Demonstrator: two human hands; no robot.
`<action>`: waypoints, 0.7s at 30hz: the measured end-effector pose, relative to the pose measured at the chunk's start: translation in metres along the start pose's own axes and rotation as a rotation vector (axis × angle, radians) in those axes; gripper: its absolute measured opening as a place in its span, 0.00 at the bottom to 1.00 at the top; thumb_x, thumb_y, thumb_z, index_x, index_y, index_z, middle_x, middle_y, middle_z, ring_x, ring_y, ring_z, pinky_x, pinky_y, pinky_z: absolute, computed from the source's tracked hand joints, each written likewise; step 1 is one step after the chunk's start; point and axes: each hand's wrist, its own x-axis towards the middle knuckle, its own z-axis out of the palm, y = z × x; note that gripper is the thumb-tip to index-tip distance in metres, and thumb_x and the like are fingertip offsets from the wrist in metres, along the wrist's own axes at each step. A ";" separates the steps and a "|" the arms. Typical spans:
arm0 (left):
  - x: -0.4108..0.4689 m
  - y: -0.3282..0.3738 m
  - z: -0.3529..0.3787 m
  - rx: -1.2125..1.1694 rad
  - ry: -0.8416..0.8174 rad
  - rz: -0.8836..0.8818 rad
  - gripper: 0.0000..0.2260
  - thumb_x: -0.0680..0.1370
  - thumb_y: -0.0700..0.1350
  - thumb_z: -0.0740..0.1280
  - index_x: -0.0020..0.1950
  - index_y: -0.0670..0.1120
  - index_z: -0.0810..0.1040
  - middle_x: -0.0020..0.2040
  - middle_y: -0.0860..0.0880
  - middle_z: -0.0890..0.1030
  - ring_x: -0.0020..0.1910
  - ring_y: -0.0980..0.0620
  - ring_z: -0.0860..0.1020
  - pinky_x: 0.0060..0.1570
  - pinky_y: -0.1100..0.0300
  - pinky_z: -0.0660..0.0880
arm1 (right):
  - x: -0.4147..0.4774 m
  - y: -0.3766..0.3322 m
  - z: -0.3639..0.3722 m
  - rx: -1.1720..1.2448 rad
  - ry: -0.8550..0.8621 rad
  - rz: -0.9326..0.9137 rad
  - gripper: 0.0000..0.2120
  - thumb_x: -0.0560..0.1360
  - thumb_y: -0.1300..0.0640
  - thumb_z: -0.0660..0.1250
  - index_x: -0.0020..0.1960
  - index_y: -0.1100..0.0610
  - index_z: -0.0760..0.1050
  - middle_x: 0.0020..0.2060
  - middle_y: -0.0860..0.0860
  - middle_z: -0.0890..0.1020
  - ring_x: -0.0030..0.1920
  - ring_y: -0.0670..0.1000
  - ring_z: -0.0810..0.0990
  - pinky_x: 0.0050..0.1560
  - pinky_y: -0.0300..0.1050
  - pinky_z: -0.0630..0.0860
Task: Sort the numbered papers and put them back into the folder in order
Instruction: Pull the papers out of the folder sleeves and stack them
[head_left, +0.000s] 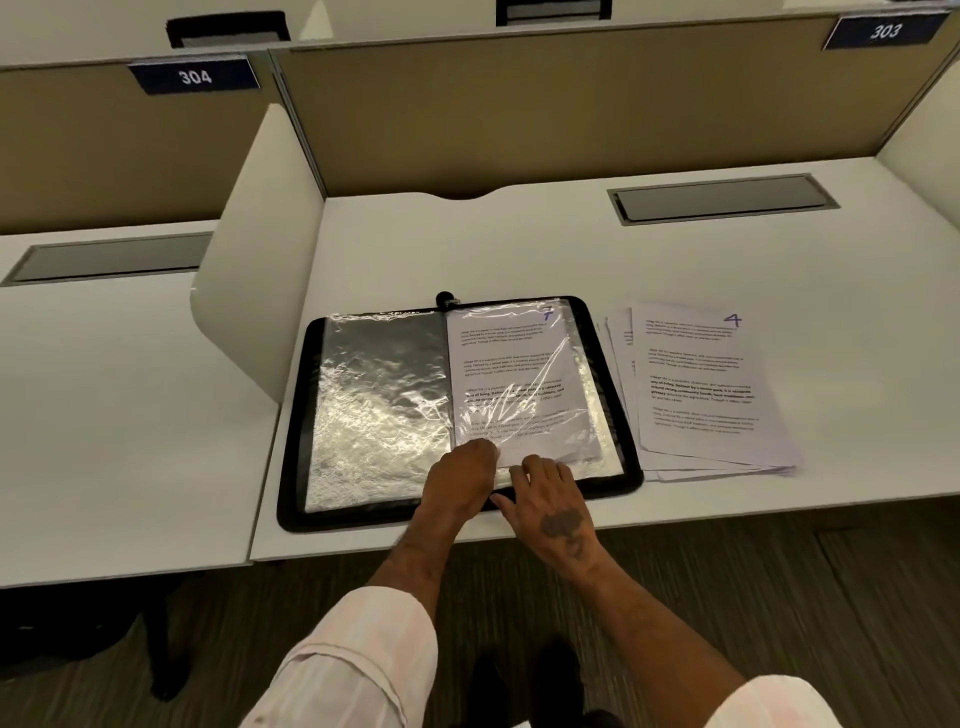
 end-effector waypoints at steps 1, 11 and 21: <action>0.000 0.000 -0.002 0.011 -0.001 0.015 0.13 0.85 0.46 0.53 0.60 0.42 0.73 0.57 0.44 0.78 0.55 0.44 0.77 0.51 0.50 0.72 | 0.003 0.001 0.003 -0.002 0.006 -0.007 0.24 0.74 0.40 0.66 0.57 0.60 0.79 0.54 0.59 0.81 0.54 0.58 0.80 0.57 0.54 0.76; 0.001 -0.003 0.004 -0.030 0.038 0.065 0.18 0.82 0.51 0.60 0.72 0.48 0.70 0.72 0.49 0.70 0.68 0.49 0.71 0.58 0.53 0.73 | -0.018 -0.007 0.017 0.027 -0.173 0.108 0.38 0.79 0.33 0.46 0.68 0.62 0.73 0.65 0.61 0.76 0.67 0.59 0.74 0.71 0.61 0.55; 0.006 0.019 0.010 -0.048 0.049 -0.016 0.13 0.84 0.50 0.55 0.60 0.45 0.74 0.60 0.47 0.76 0.56 0.47 0.77 0.49 0.52 0.75 | -0.054 -0.007 0.002 0.375 0.092 0.258 0.20 0.78 0.39 0.56 0.46 0.53 0.78 0.40 0.48 0.80 0.40 0.46 0.78 0.42 0.41 0.76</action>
